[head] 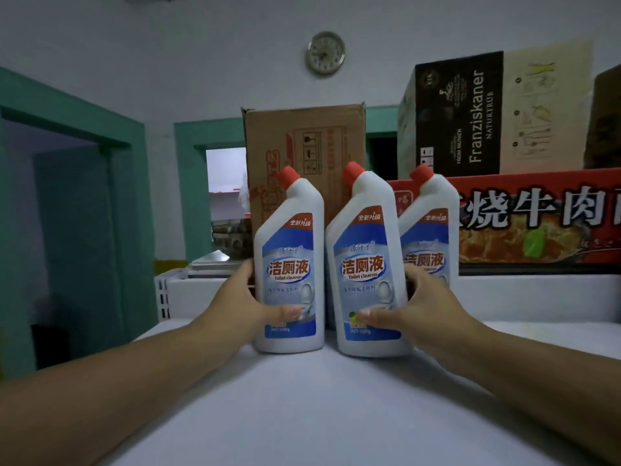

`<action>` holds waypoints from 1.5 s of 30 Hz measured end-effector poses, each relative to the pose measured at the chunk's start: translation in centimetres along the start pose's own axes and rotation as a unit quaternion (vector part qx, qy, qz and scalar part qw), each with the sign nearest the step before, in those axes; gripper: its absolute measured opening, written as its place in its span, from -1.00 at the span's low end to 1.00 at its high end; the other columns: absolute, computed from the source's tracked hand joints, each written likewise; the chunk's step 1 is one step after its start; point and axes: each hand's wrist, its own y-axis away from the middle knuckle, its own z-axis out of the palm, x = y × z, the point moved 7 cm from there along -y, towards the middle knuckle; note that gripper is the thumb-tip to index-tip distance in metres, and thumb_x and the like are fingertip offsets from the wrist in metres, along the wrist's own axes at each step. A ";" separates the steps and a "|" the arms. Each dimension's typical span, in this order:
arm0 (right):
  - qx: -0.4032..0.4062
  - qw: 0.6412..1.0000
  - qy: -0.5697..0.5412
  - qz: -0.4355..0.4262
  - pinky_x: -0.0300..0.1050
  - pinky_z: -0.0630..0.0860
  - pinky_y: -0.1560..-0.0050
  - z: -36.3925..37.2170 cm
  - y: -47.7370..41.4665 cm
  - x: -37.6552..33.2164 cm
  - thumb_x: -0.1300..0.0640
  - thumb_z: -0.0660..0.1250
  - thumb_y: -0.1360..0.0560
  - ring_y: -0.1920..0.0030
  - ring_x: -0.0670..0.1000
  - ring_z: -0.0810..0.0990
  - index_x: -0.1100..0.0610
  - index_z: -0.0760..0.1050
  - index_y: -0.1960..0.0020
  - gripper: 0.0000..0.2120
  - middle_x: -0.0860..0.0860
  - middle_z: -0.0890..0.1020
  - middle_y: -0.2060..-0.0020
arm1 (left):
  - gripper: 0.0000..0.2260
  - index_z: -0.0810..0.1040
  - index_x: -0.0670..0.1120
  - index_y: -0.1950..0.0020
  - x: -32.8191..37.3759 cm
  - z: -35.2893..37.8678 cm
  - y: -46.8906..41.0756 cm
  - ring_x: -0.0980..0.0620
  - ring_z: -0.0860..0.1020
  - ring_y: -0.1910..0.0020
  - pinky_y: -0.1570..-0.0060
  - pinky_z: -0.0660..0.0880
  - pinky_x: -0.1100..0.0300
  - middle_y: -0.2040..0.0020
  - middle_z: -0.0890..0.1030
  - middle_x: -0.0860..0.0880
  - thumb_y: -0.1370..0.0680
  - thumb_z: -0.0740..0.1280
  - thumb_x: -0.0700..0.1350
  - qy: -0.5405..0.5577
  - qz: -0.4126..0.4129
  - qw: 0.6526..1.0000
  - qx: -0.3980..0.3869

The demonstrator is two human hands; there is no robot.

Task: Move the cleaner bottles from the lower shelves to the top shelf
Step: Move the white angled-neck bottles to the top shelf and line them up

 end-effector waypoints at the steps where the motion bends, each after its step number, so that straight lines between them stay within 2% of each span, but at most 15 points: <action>1: 0.003 1.000 0.025 -0.006 0.09 0.56 -0.11 0.1 0.0 0.1 -0.01 0.54 -0.08 -0.03 -0.01 0.59 -0.14 0.46 -0.05 -0.44 -0.10 0.62 0.01 | -0.29 0.43 0.09 -0.21 -0.1 0.1 -0.2 0.01 0.59 -0.09 -0.09 0.57 -0.03 -0.12 0.62 0.06 -0.13 0.63 -0.11 -0.015 0.010 1.000 -0.003; 4: 0.001 0.993 0.108 -0.036 -0.06 0.55 -0.07 0.0 0.1 -0.1 -0.13 0.47 -0.02 0.00 -0.09 0.57 -0.19 0.42 0.00 -0.44 -0.23 0.58 0.05 | -0.24 0.29 0.14 -0.34 -0.3 0.7 -0.6 0.07 0.53 -0.16 -0.11 0.56 0.11 -0.22 0.51 0.10 -0.25 0.59 -0.11 -0.045 0.040 0.998 -0.023; 7: -0.002 0.978 0.204 -0.044 -0.14 0.53 -0.04 0.0 0.0 -0.2 -0.24 0.40 -0.02 -0.04 -0.10 0.52 -0.16 0.39 -0.09 -0.35 -0.23 0.53 0.04 | -0.24 0.13 0.18 -0.38 -0.3 1.3 -0.4 0.21 0.50 -0.06 0.19 0.51 0.47 -0.10 0.47 0.26 -0.35 0.51 -0.14 -0.040 0.046 0.996 -0.057; 9: -0.017 0.968 0.248 -0.039 -0.15 0.53 -0.05 -0.1 -0.1 -0.2 -0.27 0.40 -0.06 -0.06 -0.12 0.51 -0.19 0.38 -0.12 -0.35 -0.24 0.53 0.02 | -0.22 0.09 0.17 -0.41 -0.4 1.3 -0.5 0.22 0.49 -0.06 0.17 0.50 0.45 -0.11 0.45 0.28 -0.37 0.49 -0.15 -0.057 0.043 0.995 -0.075; 13: -0.061 0.940 0.336 -0.019 -0.15 0.54 -0.13 -1.0 0.1 0.5 -0.18 0.41 -0.33 -0.10 -0.11 0.52 -0.12 0.41 -0.25 -0.48 -0.20 0.55 -0.10 | -0.14 0.03 0.12 -0.45 -1.6 1.0 -0.3 0.17 0.51 -0.11 -0.09 0.49 0.25 -0.20 0.48 0.18 -0.36 0.51 -0.20 -0.109 0.016 0.987 -0.117; 17: -0.049 0.906 0.419 -0.025 -0.13 0.54 -0.15 -1.0 0.1 1.1 -0.22 0.33 -0.39 -0.12 -0.07 0.52 -0.06 0.41 -0.29 -0.48 -0.15 0.55 -0.19 | -0.13 -0.01 0.17 -0.47 -2.1 0.6 -0.1 0.08 0.49 -0.21 -0.24 0.48 0.11 -0.29 0.45 0.14 -0.38 0.50 -0.15 -0.167 -0.002 0.977 -0.132; 21: -0.044 0.890 0.452 -0.045 -0.12 0.56 -0.09 -0.5 -0.3 1.1 -0.27 0.29 -0.40 -0.05 -0.07 0.54 -0.05 0.44 -0.22 -0.52 -0.13 0.59 -0.14 | -0.22 0.04 0.14 -0.46 -1.6 0.2 -0.3 0.29 0.48 0.02 0.06 0.44 0.46 -0.05 0.45 0.28 -0.41 0.47 -0.07 -0.233 0.000 0.960 -0.157; 25: -0.048 0.889 0.452 -0.049 -0.09 0.55 -0.11 -0.4 -0.3 1.2 -0.24 0.28 -0.42 -0.07 -0.05 0.54 -0.03 0.44 -0.21 -0.55 -0.11 0.59 -0.16 | -0.27 0.09 0.13 -0.45 -1.6 0.1 -0.5 0.20 0.47 -0.03 -0.04 0.43 0.35 -0.11 0.48 0.21 -0.42 0.45 -0.02 -0.272 -0.002 0.948 -0.167; 28: -0.051 0.899 0.433 -0.049 -0.15 0.53 -0.11 -0.3 -0.1 1.1 -0.21 0.29 -0.44 -0.08 -0.06 0.52 -0.03 0.44 -0.24 -0.56 -0.11 0.57 -0.18 | -0.29 0.11 0.12 -0.44 -1.5 0.4 -0.4 0.22 0.48 0.04 0.03 0.43 0.40 -0.04 0.47 0.24 -0.43 0.45 -0.05 -0.270 -0.005 0.946 -0.177; 33: -0.051 0.896 0.438 -0.047 -0.11 0.53 -0.15 -0.3 0.3 0.9 -0.25 0.27 -0.43 -0.13 -0.06 0.51 -0.07 0.39 -0.31 -0.49 -0.12 0.56 -0.22 | -0.28 0.13 0.11 -0.45 -1.0 0.3 0.0 0.12 0.43 -0.08 -0.17 0.42 0.19 -0.19 0.45 0.12 -0.40 0.46 -0.01 -0.292 -0.019 0.937 -0.192; 36: -0.075 0.884 0.460 -0.028 -0.04 0.51 -0.22 -0.4 0.9 0.4 -0.26 0.27 -0.43 -0.20 -0.02 0.47 -0.05 0.35 -0.36 -0.43 -0.09 0.51 -0.26 | -0.24 0.11 0.13 -0.49 -0.4 -1.3 1.0 0.05 0.43 -0.19 -0.28 0.35 0.11 -0.38 0.41 0.03 -0.39 0.41 0.15 -0.364 -0.038 0.907 -0.207; 38: -0.107 0.858 0.503 -0.019 -0.03 0.50 -0.22 -0.9 1.6 -0.2 -0.24 0.26 -0.45 -0.18 -0.01 0.47 -0.03 0.36 -0.36 -0.45 -0.09 0.51 -0.25 | -0.21 0.07 0.12 -0.52 0.0 -2.8 1.6 -0.03 0.42 -0.30 -0.30 0.34 0.09 -0.44 0.36 -0.03 -0.39 0.35 0.24 -0.425 -0.050 0.883 -0.192; 41: -0.130 0.828 0.546 -0.004 -0.09 0.49 -0.14 -2.6 3.1 -1.1 -0.20 0.27 -0.48 -0.04 -0.03 0.50 -0.01 0.45 -0.28 -0.55 -0.08 0.57 -0.13 | -0.22 0.21 0.04 -0.49 2.5 -4.3 2.2 -0.04 0.50 -0.16 -0.17 0.42 0.12 -0.28 0.51 -0.05 -0.35 0.30 0.31 -0.476 -0.009 0.869 -0.132; 43: -0.100 0.849 0.518 0.011 -0.13 0.48 -0.04 -4.6 4.1 -1.6 -0.16 0.29 -0.48 0.01 -0.02 0.53 0.01 0.49 -0.23 -0.61 -0.07 0.57 -0.02 | -0.40 0.37 0.05 -0.38 4.9 -4.1 3.6 -0.01 0.51 0.03 0.04 0.44 0.14 -0.03 0.56 0.00 -0.39 0.32 0.24 -0.438 0.058 0.892 -0.092; 45: -0.069 0.884 0.461 0.033 -0.11 0.53 -0.03 -6.5 5.4 -1.7 -0.15 0.31 -0.47 0.04 -0.01 0.59 0.00 0.51 -0.20 -0.63 -0.06 0.62 0.02 | -0.56 0.50 0.18 -0.17 6.6 -3.4 6.8 0.01 0.51 0.17 0.21 0.43 0.14 0.18 0.56 0.11 -0.34 0.32 0.29 -0.320 0.153 0.933 -0.059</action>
